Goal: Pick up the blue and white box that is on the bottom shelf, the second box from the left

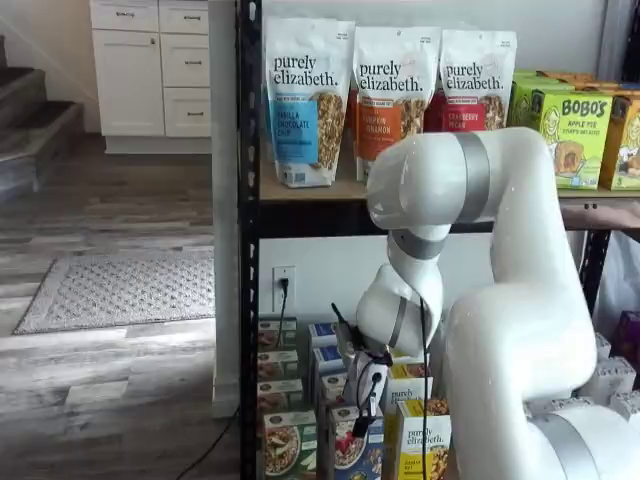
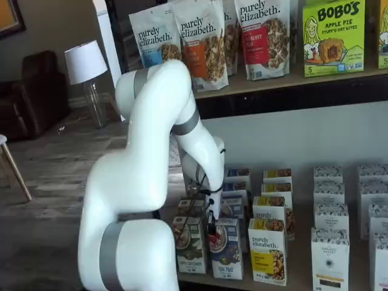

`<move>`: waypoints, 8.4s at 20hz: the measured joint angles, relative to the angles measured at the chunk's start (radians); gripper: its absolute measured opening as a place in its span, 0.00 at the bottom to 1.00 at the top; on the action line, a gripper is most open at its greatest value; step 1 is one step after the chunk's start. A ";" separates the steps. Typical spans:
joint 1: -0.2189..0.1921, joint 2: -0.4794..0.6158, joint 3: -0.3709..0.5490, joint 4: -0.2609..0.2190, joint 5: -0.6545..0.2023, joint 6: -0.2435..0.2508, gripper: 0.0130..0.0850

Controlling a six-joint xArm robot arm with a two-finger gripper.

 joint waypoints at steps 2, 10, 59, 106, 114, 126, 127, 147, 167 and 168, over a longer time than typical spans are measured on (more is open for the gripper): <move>-0.007 0.020 -0.029 -0.023 0.010 0.016 1.00; -0.018 0.071 -0.098 -0.070 0.026 0.051 1.00; -0.026 0.272 -0.337 -0.322 0.167 0.274 0.67; -0.036 0.160 -0.155 -0.304 0.130 0.240 0.44; -0.027 0.086 -0.028 -0.257 0.088 0.200 0.44; -0.011 -0.034 0.169 -0.181 0.008 0.135 0.44; -0.011 -0.045 0.185 -0.181 0.005 0.135 0.44; -0.030 -0.311 0.468 -0.298 0.027 0.226 0.44; -0.057 -0.623 0.657 -0.339 0.150 0.249 0.44; -0.058 -0.641 0.664 -0.338 0.161 0.248 0.44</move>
